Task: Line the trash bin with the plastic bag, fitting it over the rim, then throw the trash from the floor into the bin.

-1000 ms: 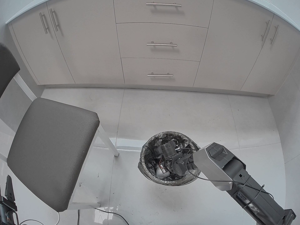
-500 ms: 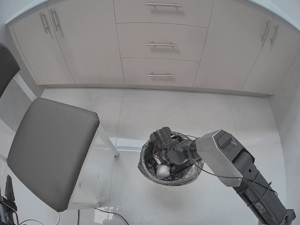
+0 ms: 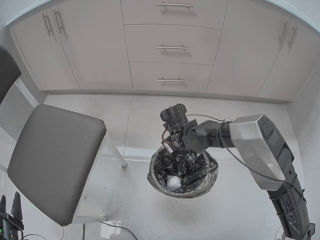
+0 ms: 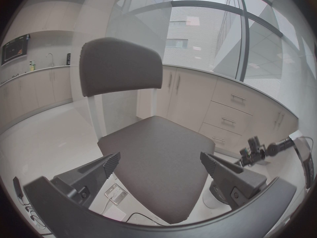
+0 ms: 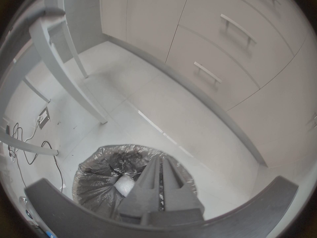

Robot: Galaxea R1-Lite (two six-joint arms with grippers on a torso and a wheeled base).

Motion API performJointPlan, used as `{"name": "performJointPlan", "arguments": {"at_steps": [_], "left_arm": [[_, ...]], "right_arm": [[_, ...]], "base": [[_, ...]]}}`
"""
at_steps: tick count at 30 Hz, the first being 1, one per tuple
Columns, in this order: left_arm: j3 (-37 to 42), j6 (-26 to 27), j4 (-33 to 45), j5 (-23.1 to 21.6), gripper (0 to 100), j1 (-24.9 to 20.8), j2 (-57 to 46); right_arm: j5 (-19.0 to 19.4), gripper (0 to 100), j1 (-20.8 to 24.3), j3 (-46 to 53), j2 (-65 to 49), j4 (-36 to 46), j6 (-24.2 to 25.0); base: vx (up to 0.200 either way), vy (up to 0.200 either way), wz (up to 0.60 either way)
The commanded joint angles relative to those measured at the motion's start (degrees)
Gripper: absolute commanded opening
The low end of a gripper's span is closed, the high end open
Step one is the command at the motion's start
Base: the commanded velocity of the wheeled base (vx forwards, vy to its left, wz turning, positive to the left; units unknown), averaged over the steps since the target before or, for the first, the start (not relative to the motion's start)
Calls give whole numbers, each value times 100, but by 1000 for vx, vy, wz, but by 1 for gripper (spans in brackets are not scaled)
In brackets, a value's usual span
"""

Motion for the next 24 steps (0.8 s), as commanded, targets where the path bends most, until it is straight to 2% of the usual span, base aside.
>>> {"name": "performJointPlan", "arguments": {"at_steps": [1, 7, 12, 15, 18, 24], "left_arm": [[99, 104, 36, -452, 100, -4, 9], [46, 464, 273, -944, 100, -74, 26], [28, 552, 317, -961, 100, 444, 88], [28, 552, 308, -961, 100, 919, -18], [37, 561, 300, -961, 100, 1104, -246], [55, 526, 247, -961, 100, 1183, -580]], "right_arm": [[-83, 0, 56, -1, -1062, 296, -234], [-214, 0, 109, -1, -1756, 586, -348], [-214, 0, 83, -1, -2029, 665, -357], [-206, 0, 30, -1, -2081, 639, -348], [-206, 0, 13, -1, -2116, 630, -304], [-214, 0, 13, -1, -2160, 639, -287]], "base": [[0, 0, 0], [0, 0, 0], [0, 0, 0], [0, 0, 0], [0, 0, 0], [0, 0, 0]]}}
